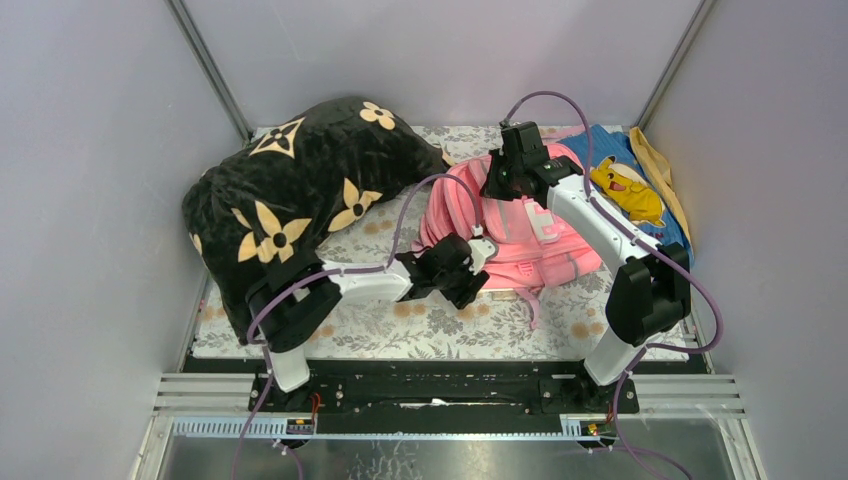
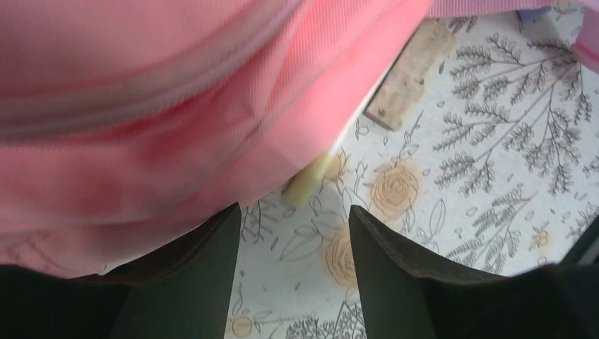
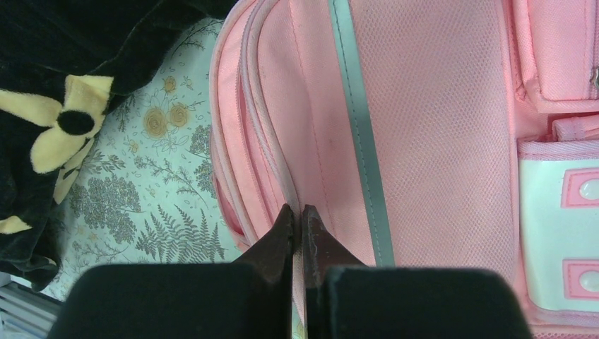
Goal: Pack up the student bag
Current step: Pick up the stationery from the center of the board.
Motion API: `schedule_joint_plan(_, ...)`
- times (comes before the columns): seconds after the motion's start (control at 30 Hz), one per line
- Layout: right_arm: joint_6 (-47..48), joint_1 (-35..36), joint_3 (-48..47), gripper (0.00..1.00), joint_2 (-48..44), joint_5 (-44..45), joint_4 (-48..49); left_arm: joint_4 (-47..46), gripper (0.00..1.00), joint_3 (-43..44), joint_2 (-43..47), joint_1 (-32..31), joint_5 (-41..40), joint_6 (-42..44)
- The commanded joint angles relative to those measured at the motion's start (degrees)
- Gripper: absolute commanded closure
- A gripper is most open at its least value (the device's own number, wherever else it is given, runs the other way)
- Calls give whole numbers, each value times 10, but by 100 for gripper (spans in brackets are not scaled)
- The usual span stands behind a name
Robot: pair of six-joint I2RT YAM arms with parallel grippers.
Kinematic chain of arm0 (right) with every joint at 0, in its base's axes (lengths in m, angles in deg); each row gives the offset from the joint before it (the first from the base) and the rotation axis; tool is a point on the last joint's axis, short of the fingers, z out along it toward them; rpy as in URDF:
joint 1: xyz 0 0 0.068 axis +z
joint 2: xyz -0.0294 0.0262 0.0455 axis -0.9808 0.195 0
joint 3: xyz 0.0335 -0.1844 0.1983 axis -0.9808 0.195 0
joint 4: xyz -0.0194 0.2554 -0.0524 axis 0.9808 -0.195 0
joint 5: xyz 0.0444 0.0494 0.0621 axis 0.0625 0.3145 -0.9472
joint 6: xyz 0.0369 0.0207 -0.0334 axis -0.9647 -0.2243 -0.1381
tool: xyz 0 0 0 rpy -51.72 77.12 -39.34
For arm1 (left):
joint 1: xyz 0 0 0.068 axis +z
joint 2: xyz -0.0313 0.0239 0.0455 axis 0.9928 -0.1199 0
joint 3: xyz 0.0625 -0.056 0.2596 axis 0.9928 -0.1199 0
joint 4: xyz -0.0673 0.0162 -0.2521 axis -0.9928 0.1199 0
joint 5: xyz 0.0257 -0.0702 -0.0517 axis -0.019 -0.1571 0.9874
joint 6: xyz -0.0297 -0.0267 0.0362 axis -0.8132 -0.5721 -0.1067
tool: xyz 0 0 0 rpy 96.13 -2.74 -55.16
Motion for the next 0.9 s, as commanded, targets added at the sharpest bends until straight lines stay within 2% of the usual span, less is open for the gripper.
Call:
schedule_joint_plan(0.0,-5,-3,-11,100,-28,0,11,-49,36,48,-31,-4,-17,30)
schedule_joint_plan(0.17,-5,-6,-9,100,-30,-1,11,-40,35,62,-53,-4,-21,31)
schedule_joint_plan(0.27,-5,-7,-8,100,-28,-3,13,-33,35,71,-72,-3,6,34)
schedule_joint_plan(0.4,-6,-7,-8,100,-28,-3,13,-25,38,76,-78,-5,55,29)
schedule_joint_plan(0.53,-6,-8,-9,100,-26,-3,13,-20,45,70,-72,-8,59,20)
schedule_joint_plan(0.73,-7,-7,-14,100,-24,-4,13,-51,44,21,-39,-17,29,-5)
schedule_joint_plan(0.87,-8,-7,-16,100,-21,-8,12,-74,44,-4,-31,-20,40,-17)
